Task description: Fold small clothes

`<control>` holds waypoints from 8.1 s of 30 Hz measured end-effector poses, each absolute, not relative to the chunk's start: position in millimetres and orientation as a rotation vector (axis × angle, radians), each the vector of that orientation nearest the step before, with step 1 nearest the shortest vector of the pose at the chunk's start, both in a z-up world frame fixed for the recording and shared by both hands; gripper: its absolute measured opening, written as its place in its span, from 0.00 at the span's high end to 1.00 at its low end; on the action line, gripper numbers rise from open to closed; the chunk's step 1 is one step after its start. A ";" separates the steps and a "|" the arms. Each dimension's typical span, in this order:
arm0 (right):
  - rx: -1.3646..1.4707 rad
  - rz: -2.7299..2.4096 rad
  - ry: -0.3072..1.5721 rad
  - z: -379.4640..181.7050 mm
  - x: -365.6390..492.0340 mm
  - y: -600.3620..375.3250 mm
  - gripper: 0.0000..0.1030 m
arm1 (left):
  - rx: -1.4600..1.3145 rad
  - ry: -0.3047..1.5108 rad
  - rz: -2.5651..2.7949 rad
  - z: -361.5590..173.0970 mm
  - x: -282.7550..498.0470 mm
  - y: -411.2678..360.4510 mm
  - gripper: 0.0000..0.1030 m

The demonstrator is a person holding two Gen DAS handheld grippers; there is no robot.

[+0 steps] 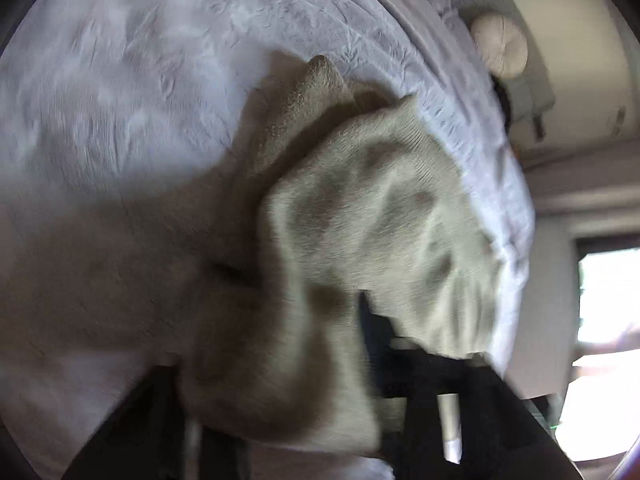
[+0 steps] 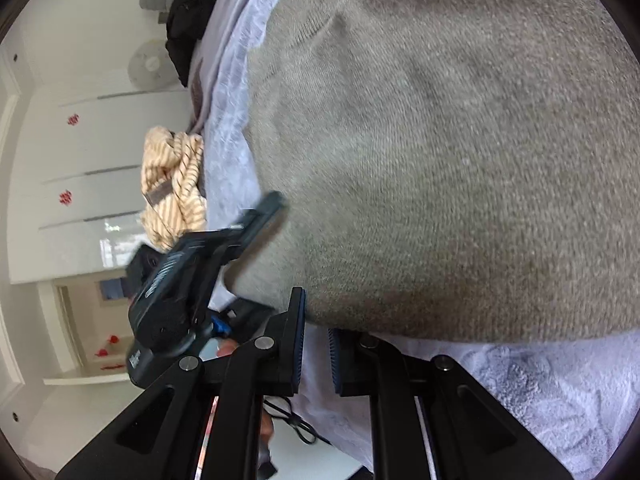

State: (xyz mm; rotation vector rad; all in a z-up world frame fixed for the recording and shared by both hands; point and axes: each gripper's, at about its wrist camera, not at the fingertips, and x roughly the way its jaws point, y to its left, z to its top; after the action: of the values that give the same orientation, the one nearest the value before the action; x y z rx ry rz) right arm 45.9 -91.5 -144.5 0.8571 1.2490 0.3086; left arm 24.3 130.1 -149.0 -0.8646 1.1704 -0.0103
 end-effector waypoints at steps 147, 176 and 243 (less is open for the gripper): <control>0.659 0.112 1.022 -32.1 49.0 -370.8 0.44 | 0.081 1.326 -0.331 -118.7 56.9 -124.2 0.30; 0.537 0.241 1.096 -17.2 53.9 -315.1 0.78 | 0.066 1.340 -0.301 -121.6 43.7 -120.3 0.30; 0.580 0.048 1.249 -65.9 19.4 -341.6 0.33 | -0.086 1.480 -0.124 -112.7 67.6 -88.0 0.00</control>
State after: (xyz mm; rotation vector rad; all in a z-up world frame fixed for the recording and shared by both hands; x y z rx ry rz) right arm 19.4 -341.6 -65.9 0.5802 1.2489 0.0479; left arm 67.6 -88.0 -112.7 -0.0857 1.4802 -0.1236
